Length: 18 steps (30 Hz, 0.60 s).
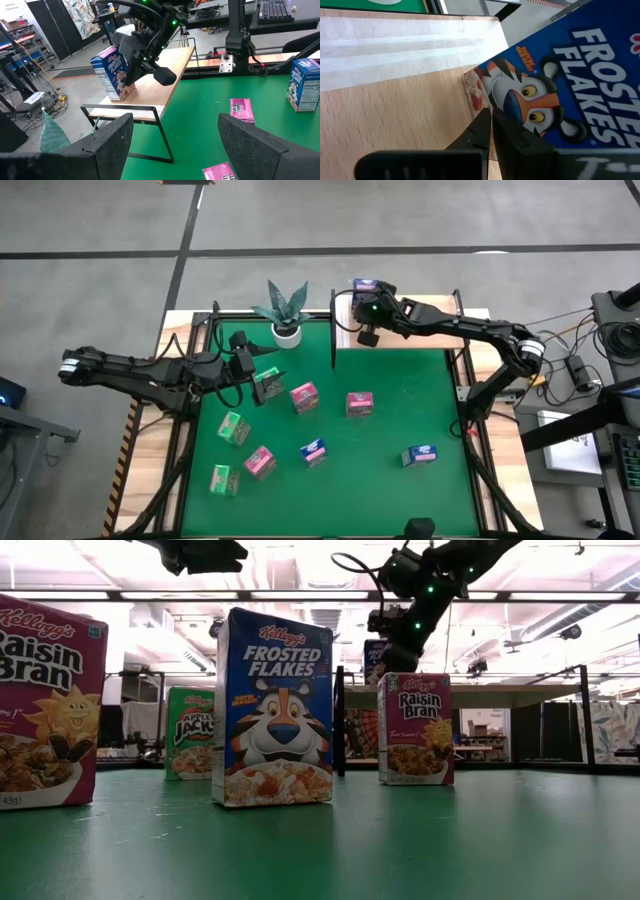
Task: Stack cereal on shelf
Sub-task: Put the top blue cereal box on the shelf
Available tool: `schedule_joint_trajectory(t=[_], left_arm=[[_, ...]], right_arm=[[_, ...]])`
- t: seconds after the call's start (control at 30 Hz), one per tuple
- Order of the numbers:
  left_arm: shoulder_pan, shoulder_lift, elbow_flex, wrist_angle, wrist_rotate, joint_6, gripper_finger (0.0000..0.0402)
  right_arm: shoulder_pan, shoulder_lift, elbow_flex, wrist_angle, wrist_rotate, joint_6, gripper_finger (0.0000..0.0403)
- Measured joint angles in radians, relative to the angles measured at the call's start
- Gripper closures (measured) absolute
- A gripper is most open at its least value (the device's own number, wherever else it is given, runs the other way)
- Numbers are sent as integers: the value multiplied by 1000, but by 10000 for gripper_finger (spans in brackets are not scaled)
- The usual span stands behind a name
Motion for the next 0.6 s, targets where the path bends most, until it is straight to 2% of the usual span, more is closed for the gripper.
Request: schedule_joint_trajectory(t=[0.6], left_arm=[[0,0,0,0,0,0,127]], right_arm=[[-13,4,2,38,-1,-17,394]])
